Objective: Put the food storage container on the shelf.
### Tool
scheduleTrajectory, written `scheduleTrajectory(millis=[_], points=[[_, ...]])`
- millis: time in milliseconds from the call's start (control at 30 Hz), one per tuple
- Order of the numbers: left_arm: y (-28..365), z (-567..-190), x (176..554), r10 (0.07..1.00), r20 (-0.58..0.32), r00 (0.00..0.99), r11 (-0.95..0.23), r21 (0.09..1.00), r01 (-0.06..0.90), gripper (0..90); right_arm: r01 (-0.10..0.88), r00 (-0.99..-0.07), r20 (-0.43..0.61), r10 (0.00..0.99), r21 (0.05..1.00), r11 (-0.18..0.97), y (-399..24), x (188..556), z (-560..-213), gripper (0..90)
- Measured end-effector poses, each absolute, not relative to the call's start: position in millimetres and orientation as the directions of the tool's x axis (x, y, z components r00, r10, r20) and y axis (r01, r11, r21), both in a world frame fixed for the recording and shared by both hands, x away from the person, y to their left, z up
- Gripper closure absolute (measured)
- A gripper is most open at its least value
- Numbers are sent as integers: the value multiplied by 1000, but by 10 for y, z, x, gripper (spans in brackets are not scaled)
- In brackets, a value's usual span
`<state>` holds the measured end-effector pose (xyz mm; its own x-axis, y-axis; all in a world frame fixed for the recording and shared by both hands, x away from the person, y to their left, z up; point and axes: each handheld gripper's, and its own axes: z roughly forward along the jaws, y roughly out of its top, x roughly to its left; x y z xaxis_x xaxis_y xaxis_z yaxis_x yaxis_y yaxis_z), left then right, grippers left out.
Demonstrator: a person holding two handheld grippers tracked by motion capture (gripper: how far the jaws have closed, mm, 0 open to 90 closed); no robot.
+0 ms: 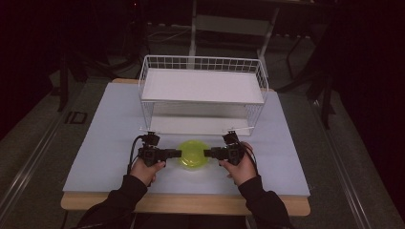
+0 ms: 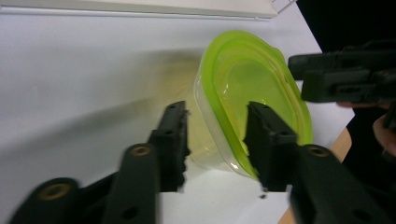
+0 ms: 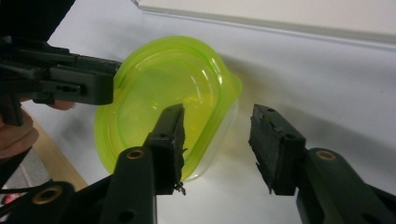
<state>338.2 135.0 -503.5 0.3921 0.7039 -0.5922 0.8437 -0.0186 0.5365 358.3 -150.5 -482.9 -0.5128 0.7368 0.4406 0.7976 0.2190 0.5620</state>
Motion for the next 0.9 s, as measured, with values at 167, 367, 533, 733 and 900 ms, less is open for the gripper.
scheduleTrajectory(millis=[167,367,533,733,900], points=[[1333,-5014,3355,705,-603,373,-23,507,862,714,810,-493,455,741,552,200,-1454,3548,-4861,690],[1289,-4969,3260,719,-606,340,-20,471,882,764,821,-469,470,748,545,173,-1410,3471,-4848,764],[1285,-4879,3198,738,-581,343,-9,501,865,810,802,-484,440,756,569,182,-1379,3413,-4786,796],[1292,-4747,3141,739,-576,348,1,519,855,811,761,-515,398,759,620,191,-1356,3335,-4641,796],[1308,-4561,3093,729,-574,374,7,552,834,811,735,-531,382,757,652,186,-1358,3280,-4524,796]])
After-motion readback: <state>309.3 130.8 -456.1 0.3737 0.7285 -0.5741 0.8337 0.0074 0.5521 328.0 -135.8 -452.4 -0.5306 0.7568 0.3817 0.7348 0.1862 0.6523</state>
